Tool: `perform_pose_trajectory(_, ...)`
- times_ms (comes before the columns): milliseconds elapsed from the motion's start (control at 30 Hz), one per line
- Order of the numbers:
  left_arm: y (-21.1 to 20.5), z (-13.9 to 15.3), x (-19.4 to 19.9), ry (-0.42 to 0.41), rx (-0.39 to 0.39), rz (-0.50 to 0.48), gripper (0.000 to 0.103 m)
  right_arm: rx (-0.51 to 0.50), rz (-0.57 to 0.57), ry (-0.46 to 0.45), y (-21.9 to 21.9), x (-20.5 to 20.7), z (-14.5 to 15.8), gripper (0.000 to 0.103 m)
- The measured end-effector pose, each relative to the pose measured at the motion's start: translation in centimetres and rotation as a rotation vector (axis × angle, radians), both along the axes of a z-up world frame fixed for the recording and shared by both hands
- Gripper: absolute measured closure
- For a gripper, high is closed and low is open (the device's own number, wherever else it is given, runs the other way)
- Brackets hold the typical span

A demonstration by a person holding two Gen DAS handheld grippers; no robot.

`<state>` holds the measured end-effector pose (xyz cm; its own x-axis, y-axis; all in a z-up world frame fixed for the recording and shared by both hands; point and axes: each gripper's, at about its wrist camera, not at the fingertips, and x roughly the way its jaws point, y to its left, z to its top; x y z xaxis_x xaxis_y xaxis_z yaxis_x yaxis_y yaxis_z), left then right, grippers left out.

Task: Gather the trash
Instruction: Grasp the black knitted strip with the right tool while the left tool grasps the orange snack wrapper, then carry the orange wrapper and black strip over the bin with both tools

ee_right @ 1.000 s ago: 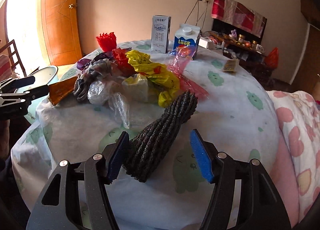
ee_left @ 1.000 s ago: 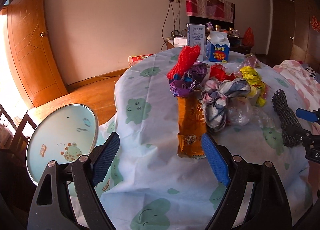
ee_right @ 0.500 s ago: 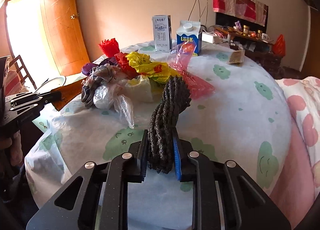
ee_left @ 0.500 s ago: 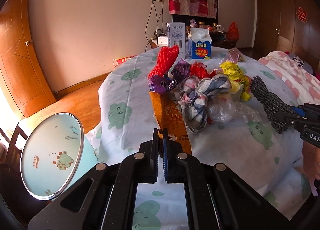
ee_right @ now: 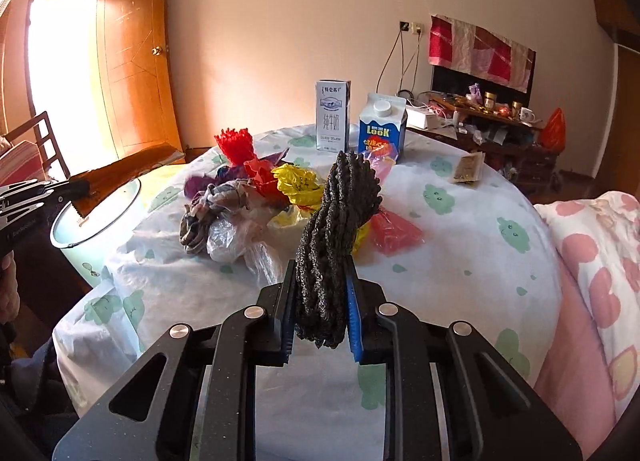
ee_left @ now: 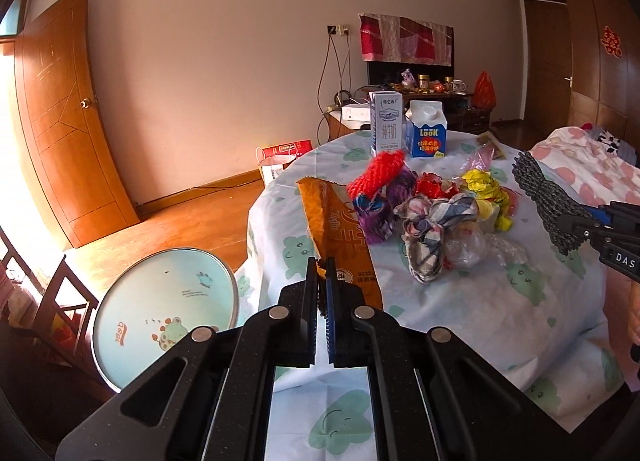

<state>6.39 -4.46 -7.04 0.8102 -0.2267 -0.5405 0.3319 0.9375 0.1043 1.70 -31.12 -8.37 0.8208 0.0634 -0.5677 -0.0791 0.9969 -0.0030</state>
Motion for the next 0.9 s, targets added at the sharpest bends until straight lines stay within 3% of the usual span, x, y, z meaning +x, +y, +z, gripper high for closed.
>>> perform_pose_trajectory(433,3.3,0.9,0.9,-0.023,-0.015,0.096,0.1,-0.02,0.082,-0.064,3.9,2.1,2.4,0.081)
perform_pose_trajectory(900,7.9,0.3,2.3,-0.008,0.002,0.213,0.1,-0.034,0.196,-0.066,10.2,6.3,2.9,0.081)
